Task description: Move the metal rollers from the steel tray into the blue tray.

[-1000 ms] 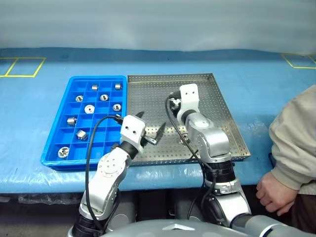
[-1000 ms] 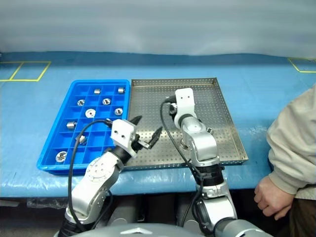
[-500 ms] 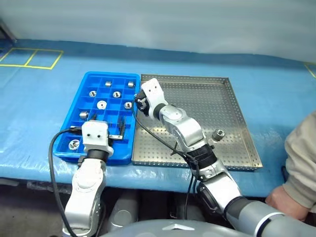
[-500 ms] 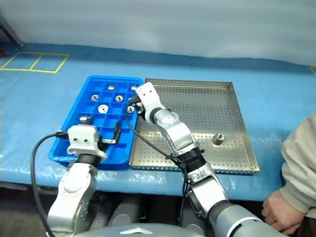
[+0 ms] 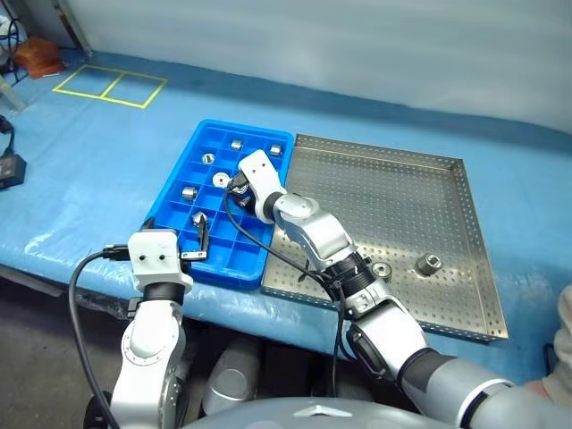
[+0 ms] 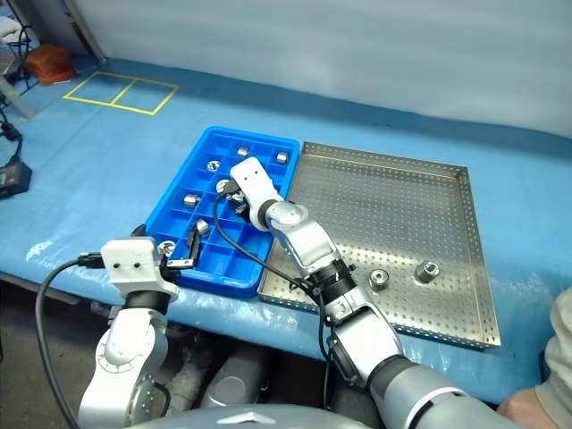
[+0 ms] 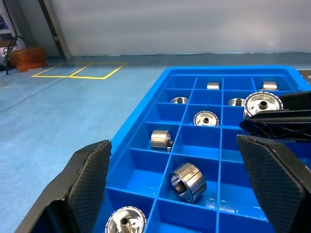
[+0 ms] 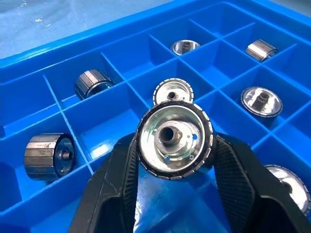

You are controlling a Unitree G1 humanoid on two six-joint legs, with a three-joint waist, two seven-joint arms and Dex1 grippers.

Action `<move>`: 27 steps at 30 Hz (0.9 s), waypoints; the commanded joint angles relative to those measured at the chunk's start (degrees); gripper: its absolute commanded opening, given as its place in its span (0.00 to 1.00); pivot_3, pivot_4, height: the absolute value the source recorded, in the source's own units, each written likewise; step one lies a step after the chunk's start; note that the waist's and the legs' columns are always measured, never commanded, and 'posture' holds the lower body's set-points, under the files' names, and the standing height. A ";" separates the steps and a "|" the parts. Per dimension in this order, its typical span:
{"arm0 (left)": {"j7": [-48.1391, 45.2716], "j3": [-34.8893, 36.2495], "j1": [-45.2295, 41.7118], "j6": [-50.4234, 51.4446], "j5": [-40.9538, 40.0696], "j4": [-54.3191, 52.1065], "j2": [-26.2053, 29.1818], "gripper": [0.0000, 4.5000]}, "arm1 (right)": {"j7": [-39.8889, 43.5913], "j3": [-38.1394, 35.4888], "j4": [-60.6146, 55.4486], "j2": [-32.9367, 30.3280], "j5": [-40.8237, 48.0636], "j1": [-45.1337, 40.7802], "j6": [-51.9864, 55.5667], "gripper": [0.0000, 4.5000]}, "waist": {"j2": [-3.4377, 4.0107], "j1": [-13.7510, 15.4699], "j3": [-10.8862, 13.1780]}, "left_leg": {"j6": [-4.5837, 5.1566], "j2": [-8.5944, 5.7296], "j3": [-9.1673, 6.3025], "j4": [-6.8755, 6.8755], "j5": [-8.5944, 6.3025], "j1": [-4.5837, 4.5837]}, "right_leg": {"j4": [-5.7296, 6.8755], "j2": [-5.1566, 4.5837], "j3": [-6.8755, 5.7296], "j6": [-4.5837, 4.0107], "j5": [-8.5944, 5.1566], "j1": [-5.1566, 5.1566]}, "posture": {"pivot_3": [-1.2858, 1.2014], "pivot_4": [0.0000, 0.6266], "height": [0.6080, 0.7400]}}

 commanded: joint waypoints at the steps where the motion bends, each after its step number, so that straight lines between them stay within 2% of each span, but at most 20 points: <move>1: -0.67 -0.26 -0.06 -1.53 -0.42 -2.94 -0.22 1.00 | 0.56 -0.93 -0.58 0.43 0.13 -0.20 -1.07 0.42 | 0.00 0.93 0.00 | -0.01 0.00 0.00 0.00 0.00 -0.04 | 0.00 0.01 -0.03 -0.01 -0.01 -0.03 | 0.73 0.24 1.00; 5: -1.40 -0.73 -0.14 -1.14 -0.66 -2.97 -0.13 1.00 | 1.36 -0.86 -1.54 -0.07 0.20 1.11 -0.22 0.70 | 0.00 2.43 -0.01 | -0.05 -0.01 0.01 0.00 -0.01 -0.11 | 0.00 0.02 -0.08 -0.02 -0.02 -0.10 | 0.72 0.24 1.00; 9: -2.42 -1.63 -0.59 -0.53 -0.63 -2.72 0.18 1.00 | 1.68 -1.57 -7.27 -1.25 0.67 3.24 1.84 0.99 | -0.01 3.28 -0.04 | -0.11 -0.01 0.03 0.09 0.02 -0.45 | 0.04 0.04 -0.14 -0.01 -0.01 -0.38 | 0.70 0.24 1.00; 15: -5.80 -3.52 -4.02 0.28 -1.49 -0.67 1.41 1.00 | -1.78 -6.88 -22.69 -4.40 1.33 8.66 7.51 0.99 | -0.02 3.38 -0.06 | -0.14 -0.08 0.04 0.18 0.04 -0.76 | 0.05 0.06 -0.21 0.00 0.02 -0.58 | 0.67 0.24 1.00; 19: -9.65 -5.92 -6.67 1.08 -3.73 1.52 2.69 1.00 | -6.57 -11.39 -31.94 -7.14 -0.20 13.81 12.02 0.99 | 0.01 2.00 -0.17 | -0.14 -0.10 0.06 0.21 0.04 -0.75 | 0.04 0.05 -0.21 0.00 0.02 -0.54 | 0.63 0.24 1.00; 24: -15.97 -11.19 -9.50 2.17 -5.82 3.89 5.70 1.00 | -14.23 -16.61 -39.53 -8.87 -3.74 20.45 15.88 0.99 | 0.06 -2.76 -0.21 | -0.13 -0.14 0.07 0.26 0.04 -0.76 | 0.07 0.05 -0.18 -0.10 0.10 -0.52 | 0.58 0.24 1.00; 27: -19.27 -14.08 -11.10 2.60 -7.50 4.87 6.81 1.00 | -18.56 -19.94 -42.09 -8.23 -5.28 23.83 16.60 0.99 | 0.11 -7.44 -0.24 | -0.13 -0.20 0.04 0.27 0.06 -0.74 | 0.09 0.06 -0.15 -0.24 0.18 -0.49 | 0.56 0.24 1.00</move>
